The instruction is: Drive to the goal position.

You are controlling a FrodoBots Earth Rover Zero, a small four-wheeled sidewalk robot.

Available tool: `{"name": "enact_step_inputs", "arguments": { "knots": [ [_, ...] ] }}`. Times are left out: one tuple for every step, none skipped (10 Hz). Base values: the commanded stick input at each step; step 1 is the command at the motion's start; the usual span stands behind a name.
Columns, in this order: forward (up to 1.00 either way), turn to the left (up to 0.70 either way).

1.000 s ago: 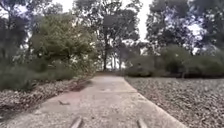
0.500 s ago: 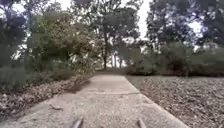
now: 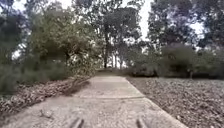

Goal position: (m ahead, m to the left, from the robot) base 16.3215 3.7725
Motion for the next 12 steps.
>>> {"name": "enact_step_inputs", "arguments": {
  "knots": [
    [0.60,0.00],
    [0.60,0.00],
    [0.60,0.00],
    [0.60,0.00],
    [0.60,0.00],
    [0.60,0.00],
    [0.60,0.00],
    [0.60,0.00],
    [0.60,0.00],
    [0.60,0.00],
    [0.60,0.00],
    [0.60,0.00]
  ]
}}
